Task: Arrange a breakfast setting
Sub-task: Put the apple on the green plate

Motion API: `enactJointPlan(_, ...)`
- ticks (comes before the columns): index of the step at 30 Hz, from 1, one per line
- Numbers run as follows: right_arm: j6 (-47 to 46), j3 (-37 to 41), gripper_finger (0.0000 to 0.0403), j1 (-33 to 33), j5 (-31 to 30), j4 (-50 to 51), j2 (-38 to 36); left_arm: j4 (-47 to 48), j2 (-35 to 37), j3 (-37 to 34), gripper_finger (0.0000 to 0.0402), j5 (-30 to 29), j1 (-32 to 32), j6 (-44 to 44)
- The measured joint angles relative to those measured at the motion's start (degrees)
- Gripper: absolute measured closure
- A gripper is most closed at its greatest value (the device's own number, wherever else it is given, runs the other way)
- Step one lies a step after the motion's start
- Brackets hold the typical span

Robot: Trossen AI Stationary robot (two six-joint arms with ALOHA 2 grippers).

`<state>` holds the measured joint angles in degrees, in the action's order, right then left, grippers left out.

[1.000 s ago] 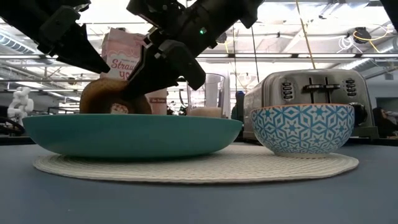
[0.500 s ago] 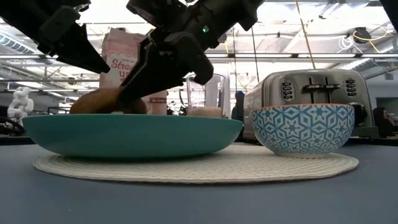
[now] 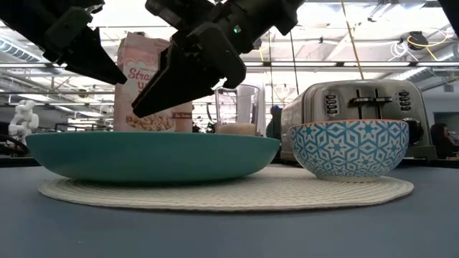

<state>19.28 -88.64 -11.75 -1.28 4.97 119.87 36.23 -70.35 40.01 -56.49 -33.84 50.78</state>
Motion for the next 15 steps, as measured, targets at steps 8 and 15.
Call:
enactJointPlan(8,-0.9,0.1,0.0214,-1.4,-0.1,4.9,-4.9,0.0,0.0,0.0,0.008,0.0,0.0,0.0)
enactJointPlan(15,-9.3,0.1,0.0215,-4.4,-0.2,20.6,-16.0,0.0,0.0,0.0,0.008,0.0,0.0,0.2)
